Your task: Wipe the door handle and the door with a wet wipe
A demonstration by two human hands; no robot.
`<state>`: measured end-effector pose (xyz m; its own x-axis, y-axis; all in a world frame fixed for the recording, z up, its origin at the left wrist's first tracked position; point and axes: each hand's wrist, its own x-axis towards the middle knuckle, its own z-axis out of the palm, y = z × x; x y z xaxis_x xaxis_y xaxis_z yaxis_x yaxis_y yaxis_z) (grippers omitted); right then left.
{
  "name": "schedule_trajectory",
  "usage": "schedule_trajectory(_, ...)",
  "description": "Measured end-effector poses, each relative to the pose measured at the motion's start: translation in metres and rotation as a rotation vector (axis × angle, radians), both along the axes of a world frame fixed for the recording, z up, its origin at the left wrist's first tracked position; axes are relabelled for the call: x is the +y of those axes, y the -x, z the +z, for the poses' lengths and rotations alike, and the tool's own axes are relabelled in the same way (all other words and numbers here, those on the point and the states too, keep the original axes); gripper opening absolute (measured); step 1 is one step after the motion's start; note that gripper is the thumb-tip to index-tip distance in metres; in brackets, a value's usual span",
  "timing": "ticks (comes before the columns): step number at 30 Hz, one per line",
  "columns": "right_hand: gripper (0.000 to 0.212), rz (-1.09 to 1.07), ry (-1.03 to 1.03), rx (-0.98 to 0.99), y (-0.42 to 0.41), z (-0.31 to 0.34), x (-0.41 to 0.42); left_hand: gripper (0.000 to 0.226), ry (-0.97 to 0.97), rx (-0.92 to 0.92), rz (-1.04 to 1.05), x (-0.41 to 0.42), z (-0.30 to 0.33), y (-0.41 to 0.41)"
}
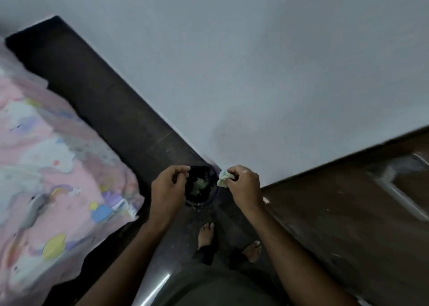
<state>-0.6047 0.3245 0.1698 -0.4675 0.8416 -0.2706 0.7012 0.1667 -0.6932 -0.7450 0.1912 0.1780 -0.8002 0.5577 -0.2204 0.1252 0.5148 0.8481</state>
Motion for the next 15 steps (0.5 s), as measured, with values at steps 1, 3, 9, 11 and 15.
schedule_trajectory(1, 0.017, 0.035, 0.008, -0.019, 0.008, -0.008, -0.001, 0.030, 0.002, -0.005, 0.026, -0.009, -0.001, 0.003)
schedule_trajectory(3, 0.030, 0.087, 0.051, -0.079, 0.025, -0.020, -0.006, 0.030, 0.008, -0.039, 0.082, -0.026, -0.004, 0.009)
schedule_trajectory(9, 0.031, 0.074, 0.084, -0.148, 0.038, -0.042, -0.020, 0.024, 0.026, -0.146, 0.181, -0.045, -0.013, 0.006)
schedule_trajectory(11, 0.027, 0.102, 0.081, -0.132, 0.032, -0.043, -0.027, 0.024, 0.006, -0.166, 0.171, -0.045, -0.018, 0.004)
schedule_trajectory(15, 0.023, 0.087, 0.086, -0.133, 0.021, -0.042, -0.033, 0.025, -0.001, -0.178, 0.108, -0.040, -0.024, -0.003)
